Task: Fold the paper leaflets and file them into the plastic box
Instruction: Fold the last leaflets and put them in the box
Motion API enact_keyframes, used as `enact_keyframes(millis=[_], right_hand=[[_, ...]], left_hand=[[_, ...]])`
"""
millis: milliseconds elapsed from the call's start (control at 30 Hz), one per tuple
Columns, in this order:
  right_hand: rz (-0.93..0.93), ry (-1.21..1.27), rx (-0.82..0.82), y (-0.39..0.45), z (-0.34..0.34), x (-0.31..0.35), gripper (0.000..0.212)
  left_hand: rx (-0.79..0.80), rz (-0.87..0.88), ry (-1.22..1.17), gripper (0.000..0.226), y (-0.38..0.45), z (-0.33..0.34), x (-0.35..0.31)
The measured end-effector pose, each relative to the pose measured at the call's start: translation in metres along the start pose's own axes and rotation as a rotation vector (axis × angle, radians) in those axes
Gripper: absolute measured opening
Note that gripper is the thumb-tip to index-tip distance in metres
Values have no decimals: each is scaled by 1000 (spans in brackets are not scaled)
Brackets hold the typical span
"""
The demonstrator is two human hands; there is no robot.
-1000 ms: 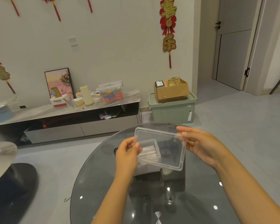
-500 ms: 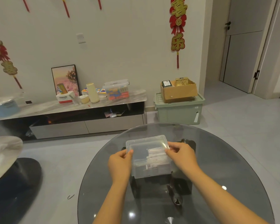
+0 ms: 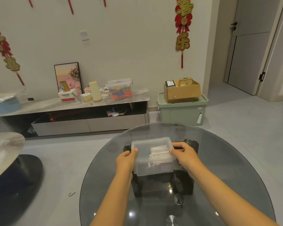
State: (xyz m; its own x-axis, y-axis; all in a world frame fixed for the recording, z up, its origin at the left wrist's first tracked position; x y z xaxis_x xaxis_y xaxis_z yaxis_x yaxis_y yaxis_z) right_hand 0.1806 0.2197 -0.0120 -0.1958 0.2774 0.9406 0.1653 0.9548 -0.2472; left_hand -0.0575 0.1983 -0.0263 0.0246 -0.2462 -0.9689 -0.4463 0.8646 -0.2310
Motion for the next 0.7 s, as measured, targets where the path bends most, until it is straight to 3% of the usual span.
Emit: enact_keyframes(millis=[67,133,233,333,600,700], right_hand=[[6,-6,-7,-1,0,2,20],[-5,-47,-34,-4,0,4,16],[-34,-70,-53,-11,0,7,16],[-40,-57,-38,-9,1,7,19],[-27,-49,-95,60,-11,18,14],[-11,-62,-103,107,-9,24,12]], left_hand=[[-49,44,-26,49,1,-7,-8],[-112,133,112,52,-5,-11,-23],[-177,249,250,23,-13,-13,-33],[-180,316,291,16,-13,-10,-36],[-64,300,307,19,58,36,-44],[-58,282,340,30,96,63,-51]])
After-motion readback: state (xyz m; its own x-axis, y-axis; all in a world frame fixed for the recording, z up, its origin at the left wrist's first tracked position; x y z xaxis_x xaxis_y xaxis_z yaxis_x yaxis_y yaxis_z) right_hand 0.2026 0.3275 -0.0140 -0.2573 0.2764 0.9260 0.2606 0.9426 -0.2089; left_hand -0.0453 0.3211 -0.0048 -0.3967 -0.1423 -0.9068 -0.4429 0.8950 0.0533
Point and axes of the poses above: each hand's wrist, its own y-axis towards the middle knuckle, its own z-axis out of the palm, x = y × z, the point moved 9 cm from there along y, towards the middle knuckle, and after that the axes turned 6 degrees about z, right-handed, at the moved point
